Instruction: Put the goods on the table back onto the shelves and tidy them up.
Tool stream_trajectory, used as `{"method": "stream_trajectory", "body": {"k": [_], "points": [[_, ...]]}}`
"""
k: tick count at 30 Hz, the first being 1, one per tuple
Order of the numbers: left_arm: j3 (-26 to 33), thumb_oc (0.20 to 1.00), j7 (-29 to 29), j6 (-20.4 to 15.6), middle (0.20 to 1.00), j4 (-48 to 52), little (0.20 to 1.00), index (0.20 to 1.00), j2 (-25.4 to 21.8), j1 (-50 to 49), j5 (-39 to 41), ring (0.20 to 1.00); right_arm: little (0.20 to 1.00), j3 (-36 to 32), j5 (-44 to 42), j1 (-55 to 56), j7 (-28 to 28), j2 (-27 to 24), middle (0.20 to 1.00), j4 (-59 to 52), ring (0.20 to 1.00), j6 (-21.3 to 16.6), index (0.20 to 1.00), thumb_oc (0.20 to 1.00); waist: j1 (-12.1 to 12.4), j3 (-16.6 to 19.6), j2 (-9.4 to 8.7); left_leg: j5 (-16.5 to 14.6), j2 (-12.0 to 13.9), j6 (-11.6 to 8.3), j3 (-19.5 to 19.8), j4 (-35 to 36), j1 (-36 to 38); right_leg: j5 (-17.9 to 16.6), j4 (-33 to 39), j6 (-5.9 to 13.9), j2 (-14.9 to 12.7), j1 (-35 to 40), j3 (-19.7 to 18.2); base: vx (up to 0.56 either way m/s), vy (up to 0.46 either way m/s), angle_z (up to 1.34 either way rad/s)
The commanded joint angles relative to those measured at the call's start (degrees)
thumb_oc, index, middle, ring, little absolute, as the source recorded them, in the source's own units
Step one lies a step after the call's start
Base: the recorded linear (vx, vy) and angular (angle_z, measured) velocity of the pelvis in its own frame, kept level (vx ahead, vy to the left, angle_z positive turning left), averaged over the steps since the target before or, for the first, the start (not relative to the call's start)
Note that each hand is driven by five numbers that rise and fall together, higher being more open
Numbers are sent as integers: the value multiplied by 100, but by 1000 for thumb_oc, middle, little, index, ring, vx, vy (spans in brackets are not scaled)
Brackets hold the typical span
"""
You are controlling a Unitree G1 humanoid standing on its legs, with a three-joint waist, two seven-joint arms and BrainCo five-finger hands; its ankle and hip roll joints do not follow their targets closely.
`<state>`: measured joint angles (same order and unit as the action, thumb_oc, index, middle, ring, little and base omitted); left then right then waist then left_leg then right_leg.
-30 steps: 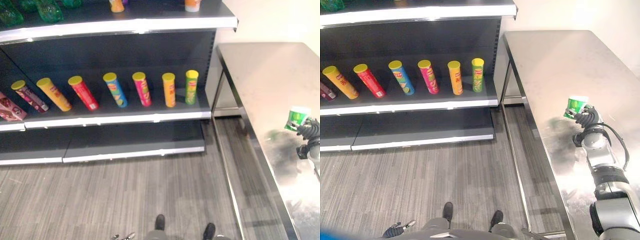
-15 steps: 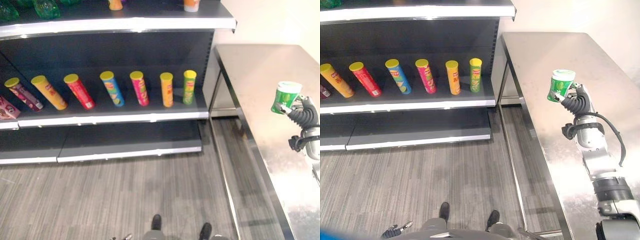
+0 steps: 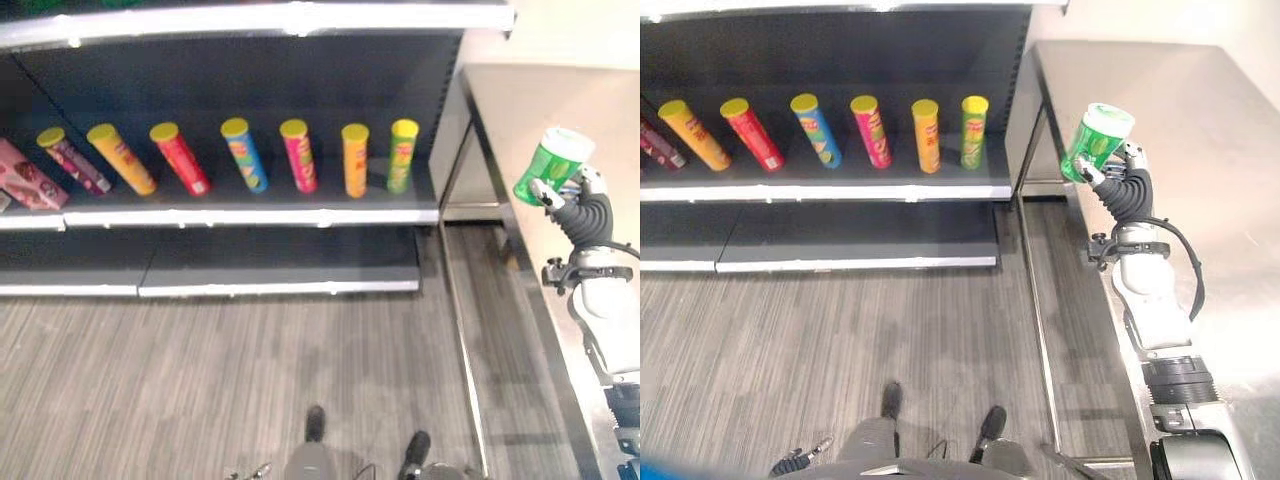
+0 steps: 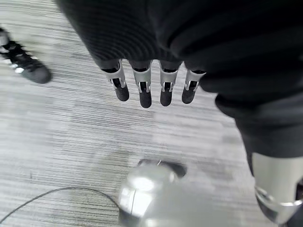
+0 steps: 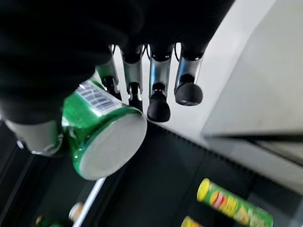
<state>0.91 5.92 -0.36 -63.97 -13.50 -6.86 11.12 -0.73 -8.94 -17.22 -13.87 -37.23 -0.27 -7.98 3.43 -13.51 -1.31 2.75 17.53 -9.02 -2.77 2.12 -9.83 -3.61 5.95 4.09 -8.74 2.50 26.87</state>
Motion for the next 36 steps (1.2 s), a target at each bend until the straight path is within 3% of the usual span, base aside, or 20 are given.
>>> {"method": "stream_trajectory", "body": {"k": [1, 4, 6, 7, 10, 13, 16, 18, 19, 22, 25, 27, 30, 36], "points": [[-79, 1000, 111, -86, 1000, 128, 1000, 1000, -316, -158, 32, 1000, 200, -238, 42, -253, -163, -414, 200, -459, 200, -257, 200, 200, 150, 263, 26, 733, 257, -360, -165, 288, -31, 721, -227, 487, 20, 207, -419, 293, 577, 40], [-46, 1000, 94, -71, 1000, 85, 1000, 1000, -302, -203, -23, 1000, 200, -306, 125, -188, -151, -381, 200, -539, 200, -217, 200, 200, 189, 371, 91, 635, 168, -374, -109, 288, 93, 740, -336, 566, -120, 288, -446, 192, 382, -11], [-34, 1000, 99, -37, 1000, 19, 1000, 1000, -416, -142, -125, 1000, 200, -338, 245, -143, -126, -272, 200, -566, 200, -113, 200, 200, 249, 396, -22, 438, -111, -196, -253, 221, 271, 581, -679, 704, -512, 275, -561, 210, 535, 20], [-47, 1000, 98, -27, 1000, 41, 1000, 1000, -536, -86, -217, 1000, 200, -314, 322, -229, -130, -195, 200, -572, 200, -69, 200, 200, 302, 357, -146, 251, -333, -11, -408, 13, 281, 337, -976, 815, -820, 124, -623, 140, 521, 25], [-97, 1000, 92, -30, 1000, 49, 1000, 1000, -629, -30, -269, 1000, 200, -288, 341, -300, -119, -153, 200, -611, 200, -50, 200, 200, 310, 335, -197, 109, -496, 158, -457, -85, 242, 163, -1125, 858, -969, 27, -663, 69, 322, -12], [-143, 1000, 94, 9, 1000, 72, 1000, 1000, -768, -65, -405, 1000, 200, -180, 354, -549, -74, -146, 200, -641, 200, -37, 200, 200, 333, 332, -277, -140, -867, 474, -518, -183, 329, -149, -1578, 826, -1200, -105, -609, 92, 340, -5], [-176, 1000, 82, 17, 1000, 69, 1000, 1000, -804, -65, -432, 1000, 200, -86, 379, -750, -91, -234, 200, -583, 200, -33, 200, 200, 373, 308, -320, -237, -1092, 619, -520, -144, 480, -219, -1975, 811, -1286, -117, -554, 85, 243, 4], [-212, 1000, 68, 18, 1000, 35, 1000, 1000, -817, -26, -462, 1000, 200, -99, 367, -796, -111, -292, 200, -542, 200, -69, 200, 200, 354, 304, -328, -225, -1161, 666, -496, -96, 492, -184, -2166, 754, -1184, -208, -648, 70, 180, 20], [-277, 1000, 45, 31, 1000, -7, 1000, 1000, -794, 13, -440, 1000, 200, -114, 311, -876, -127, -441, 200, -536, 200, -74, 200, 200, 305, 283, -306, -226, -1274, 703, -436, 1, 627, 78, -2229, 663, -841, -394, -957, 70, 119, 39], [-349, 1000, 7, 10, 1000, -170, 1000, 1000, -760, 86, -383, 1000, 200, -31, 144, -1232, -202, -589, 200, -423, 200, -128, 200, 200, 305, 308, -264, -248, -1344, 688, -355, 75, 756, 371, -1808, 587, -631, -432, -978, 68, 67, 24], [-375, 1000, -11, -15, 1000, -167, 1000, 1000, -739, 119, -337, 1000, 200, 87, 83, -1499, -223, -724, 200, -288, 200, -138, 200, 200, 288, 287, -261, -259, -1389, 684, -262, 51, 782, 305, -1365, 588, -518, -516, -1065, 37, -23, 22], [-394, 1000, -53, -60, 1000, -142, 1000, 1000, -784, 140, -293, 1000, 200, 261, -44, -1917, -321, -1111, 200, 125, 200, -149, 200, 200, 288, 195, -306, -338, -1492, 659, -37, -95, 795, 127, -751, 703, -377, -608, -1426, 17, -65, 56], [-380, 1000, -111, -68, 1000, -73, 1000, 1000, -806, 74, -214, 1000, 200, 444, -101, -2247, -315, -1386, 200, 570, 200, -63, 200, 200, 334, 240, -392, -316, -1581, 623, 65, -126, 712, 97, -627, 692, -304, -464, -1592, 29, -82, 56], [-446, 1000, -155, -54, 1000, -129, 1000, 1000, -752, -93, -80, 1000, 200, 1167, -312, -3230, -251, -1661, 200, 1716, 200, 71, 200, 200, 523, 521, -407, -276, -1444, 407, 348, -77, 693, 167, -240, 638, -182, 6, -1160, 92, -154, 35]]}}
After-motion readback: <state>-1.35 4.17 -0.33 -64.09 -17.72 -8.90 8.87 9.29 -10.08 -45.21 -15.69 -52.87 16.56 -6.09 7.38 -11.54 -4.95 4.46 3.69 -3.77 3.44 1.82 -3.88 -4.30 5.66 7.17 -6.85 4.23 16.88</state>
